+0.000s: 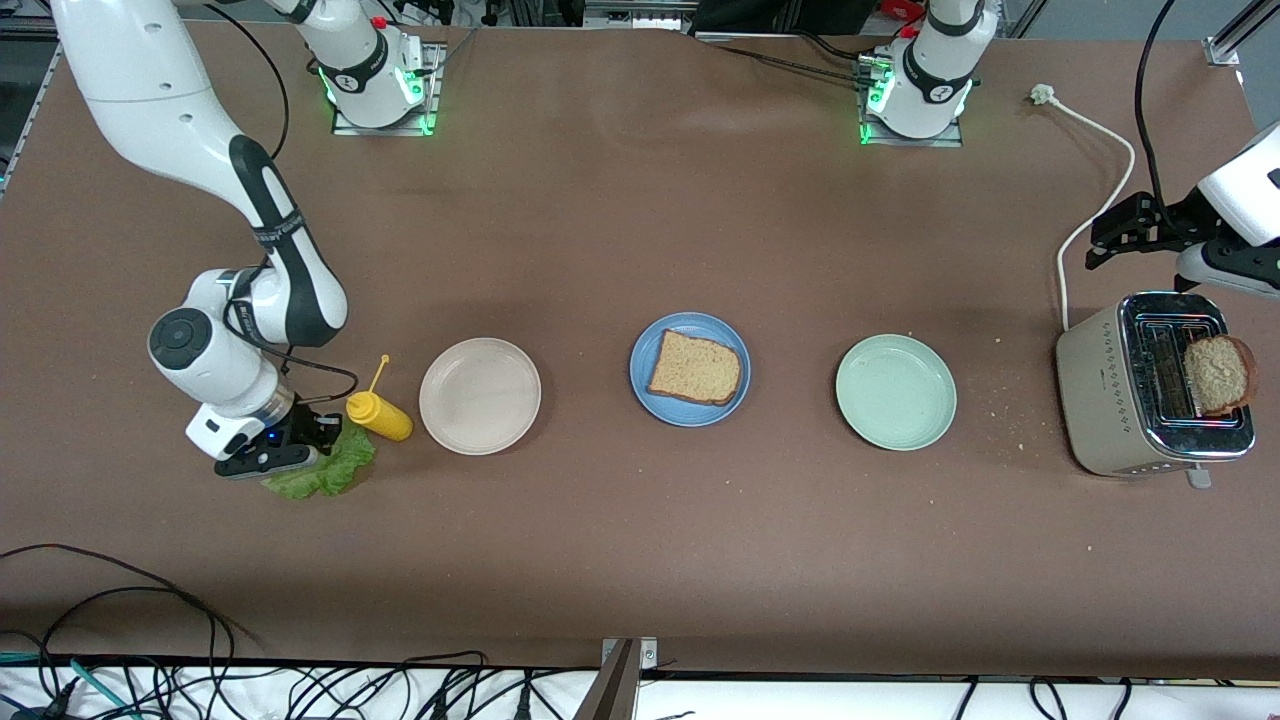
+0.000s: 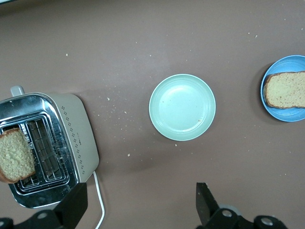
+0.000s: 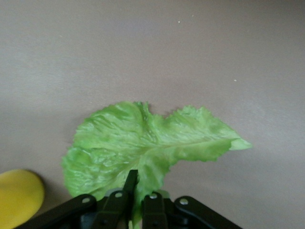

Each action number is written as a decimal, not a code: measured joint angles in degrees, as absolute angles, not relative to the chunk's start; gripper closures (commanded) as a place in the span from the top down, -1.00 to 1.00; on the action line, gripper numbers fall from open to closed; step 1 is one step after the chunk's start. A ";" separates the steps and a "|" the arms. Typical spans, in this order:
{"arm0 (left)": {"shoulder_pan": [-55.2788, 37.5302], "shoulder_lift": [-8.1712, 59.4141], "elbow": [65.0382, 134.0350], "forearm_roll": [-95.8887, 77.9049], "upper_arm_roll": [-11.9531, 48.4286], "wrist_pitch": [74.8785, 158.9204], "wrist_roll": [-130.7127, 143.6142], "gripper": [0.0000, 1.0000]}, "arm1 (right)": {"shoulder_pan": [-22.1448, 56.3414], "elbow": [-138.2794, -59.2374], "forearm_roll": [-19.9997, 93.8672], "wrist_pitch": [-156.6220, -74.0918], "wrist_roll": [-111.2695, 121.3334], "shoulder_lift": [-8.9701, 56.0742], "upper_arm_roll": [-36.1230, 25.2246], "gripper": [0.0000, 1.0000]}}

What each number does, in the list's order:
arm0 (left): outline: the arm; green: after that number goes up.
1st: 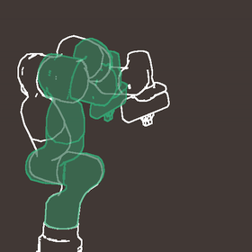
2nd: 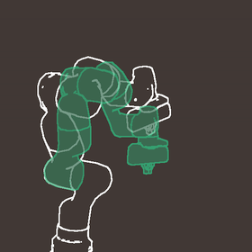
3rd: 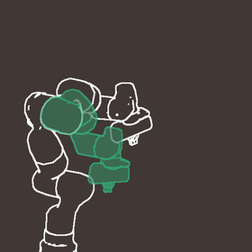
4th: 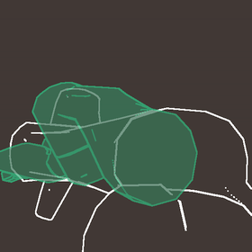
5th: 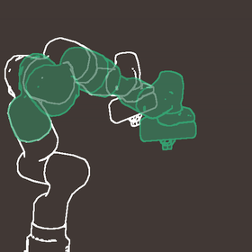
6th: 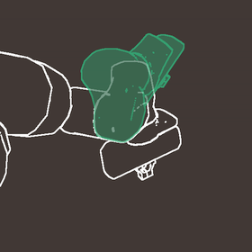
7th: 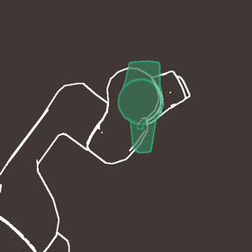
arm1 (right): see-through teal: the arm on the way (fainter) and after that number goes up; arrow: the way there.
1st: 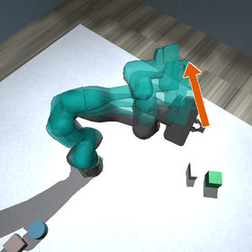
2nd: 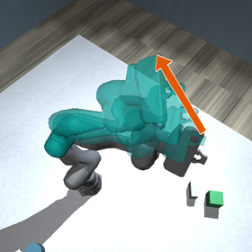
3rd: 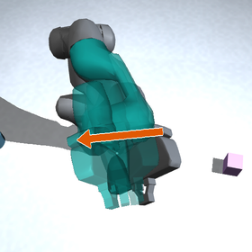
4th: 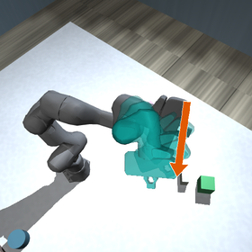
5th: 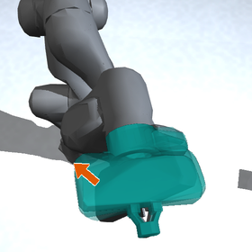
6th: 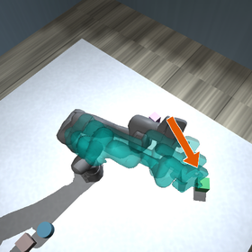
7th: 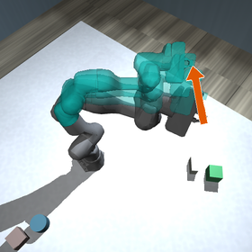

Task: Make sandwich in blue plate with both arms
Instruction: 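Grasp the green lettuce leaf with the right gripper and lift it, then carry the lettuce with the right gripper and lay it on the toast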

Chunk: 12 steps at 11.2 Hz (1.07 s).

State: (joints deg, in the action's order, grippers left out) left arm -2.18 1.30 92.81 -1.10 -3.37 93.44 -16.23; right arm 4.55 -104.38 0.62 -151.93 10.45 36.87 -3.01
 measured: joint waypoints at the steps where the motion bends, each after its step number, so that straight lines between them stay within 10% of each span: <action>1: -2.18 1.30 92.78 -1.10 -3.36 93.44 -16.26 1.00 | 4.57 -104.07 0.62 -148.75 10.49 35.14 -2.85 -1.00; 12: -2.59 2.74 92.50 -1.10 -1.87 93.41 -16.28 1.00 | 7.44 -95.63 4.60 -106.53 9.45 13.25 -1.95 -1.00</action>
State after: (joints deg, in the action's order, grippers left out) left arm -2.59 2.74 92.50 -1.10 -1.87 93.41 -16.28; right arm 7.44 -95.63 4.60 -106.53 9.45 13.25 -1.95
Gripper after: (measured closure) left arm 0.000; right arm 0.947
